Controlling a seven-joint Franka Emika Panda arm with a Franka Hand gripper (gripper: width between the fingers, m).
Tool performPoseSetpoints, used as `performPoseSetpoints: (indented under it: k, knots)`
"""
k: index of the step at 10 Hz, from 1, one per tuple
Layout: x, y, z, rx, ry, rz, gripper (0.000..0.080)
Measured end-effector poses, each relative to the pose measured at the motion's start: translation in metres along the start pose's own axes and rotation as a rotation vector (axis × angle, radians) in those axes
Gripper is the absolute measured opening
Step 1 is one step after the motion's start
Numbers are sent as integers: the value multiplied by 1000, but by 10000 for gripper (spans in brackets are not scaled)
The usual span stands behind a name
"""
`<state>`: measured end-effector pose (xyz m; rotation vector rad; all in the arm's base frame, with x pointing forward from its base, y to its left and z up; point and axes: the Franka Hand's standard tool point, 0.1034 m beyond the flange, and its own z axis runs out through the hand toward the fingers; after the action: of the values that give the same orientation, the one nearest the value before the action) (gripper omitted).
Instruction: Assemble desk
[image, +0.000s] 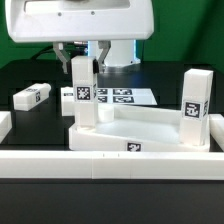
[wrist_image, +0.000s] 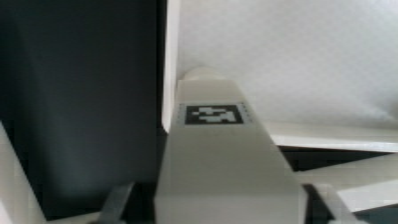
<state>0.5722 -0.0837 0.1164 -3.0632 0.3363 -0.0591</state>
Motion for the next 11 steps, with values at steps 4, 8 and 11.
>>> performPoseSetpoints:
  k: [4,8,11]
  knots:
    - [-2,-4,2,46,-6,433,288]
    - [-3,-15,3,58,-11,861,289]
    - [-3,-20,4,63,-24,1097,289]
